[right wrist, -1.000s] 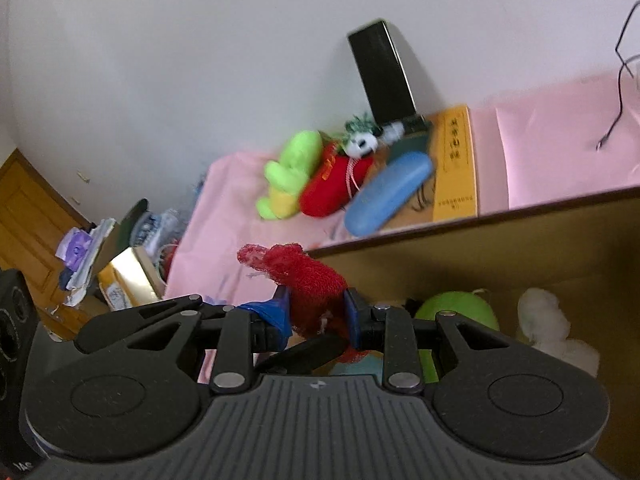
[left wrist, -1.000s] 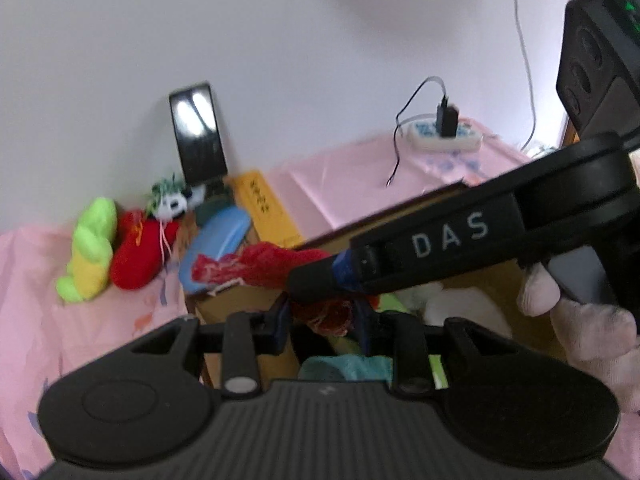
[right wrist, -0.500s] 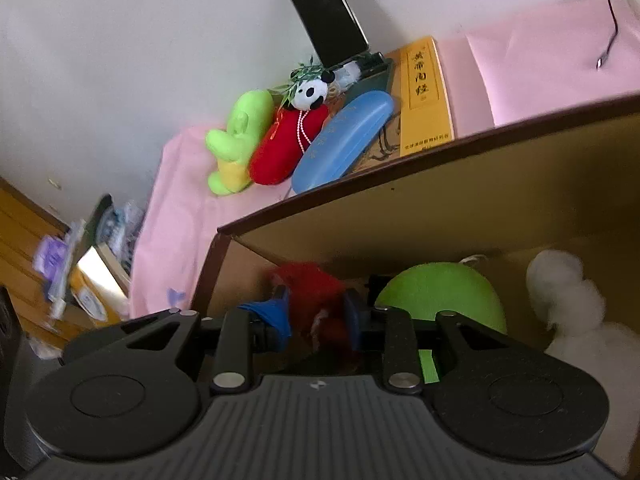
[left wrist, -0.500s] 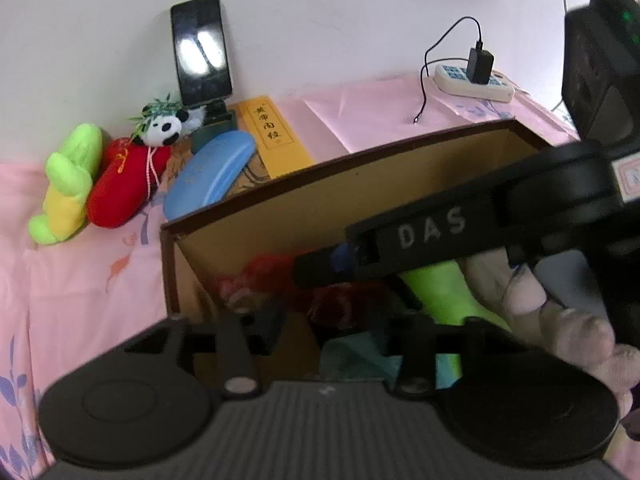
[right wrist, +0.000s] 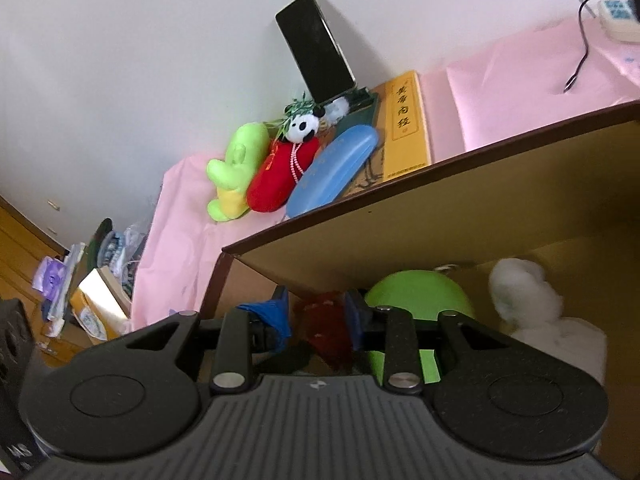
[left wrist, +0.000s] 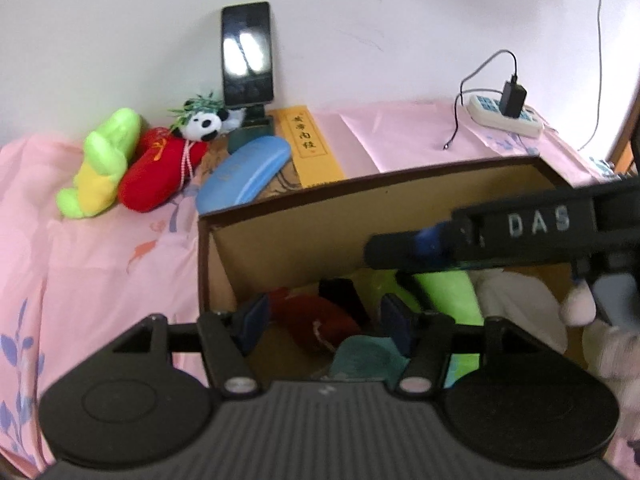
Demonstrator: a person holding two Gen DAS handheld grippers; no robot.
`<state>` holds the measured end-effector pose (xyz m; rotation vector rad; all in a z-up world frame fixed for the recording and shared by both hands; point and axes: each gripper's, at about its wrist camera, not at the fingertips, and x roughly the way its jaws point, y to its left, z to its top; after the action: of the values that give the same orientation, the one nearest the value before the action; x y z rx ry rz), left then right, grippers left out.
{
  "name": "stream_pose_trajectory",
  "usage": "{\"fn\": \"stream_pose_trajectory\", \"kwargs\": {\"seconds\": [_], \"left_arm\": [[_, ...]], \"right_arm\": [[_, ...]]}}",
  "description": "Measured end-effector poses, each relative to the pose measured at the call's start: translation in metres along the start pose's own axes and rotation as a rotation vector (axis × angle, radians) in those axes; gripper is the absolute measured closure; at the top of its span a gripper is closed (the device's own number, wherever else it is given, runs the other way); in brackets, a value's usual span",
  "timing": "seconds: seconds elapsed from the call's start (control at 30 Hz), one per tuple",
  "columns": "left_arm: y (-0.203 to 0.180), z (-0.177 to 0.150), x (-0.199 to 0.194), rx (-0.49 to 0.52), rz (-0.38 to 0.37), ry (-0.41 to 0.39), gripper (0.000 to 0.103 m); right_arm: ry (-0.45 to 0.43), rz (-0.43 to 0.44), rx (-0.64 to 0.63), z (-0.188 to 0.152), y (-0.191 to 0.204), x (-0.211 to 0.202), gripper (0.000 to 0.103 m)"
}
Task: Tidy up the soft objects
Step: 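Lift the red plush with both grippers and carry it into the box, then lower the red plush beside the teal cloth and open both grippers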
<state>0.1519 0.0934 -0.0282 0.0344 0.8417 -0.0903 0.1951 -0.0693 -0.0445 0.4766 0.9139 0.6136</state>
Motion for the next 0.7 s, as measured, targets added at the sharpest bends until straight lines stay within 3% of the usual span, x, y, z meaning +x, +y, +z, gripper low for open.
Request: {"fn": "stream_pose_trajectory", "kwargs": {"seconds": [0.7], "left_arm": [[-0.021, -0.013, -0.055, -0.066, 0.166, 0.000, 0.038]], "right_arm": [[-0.056, -0.168, -0.130, -0.040, 0.023, -0.054, 0.088]]}}
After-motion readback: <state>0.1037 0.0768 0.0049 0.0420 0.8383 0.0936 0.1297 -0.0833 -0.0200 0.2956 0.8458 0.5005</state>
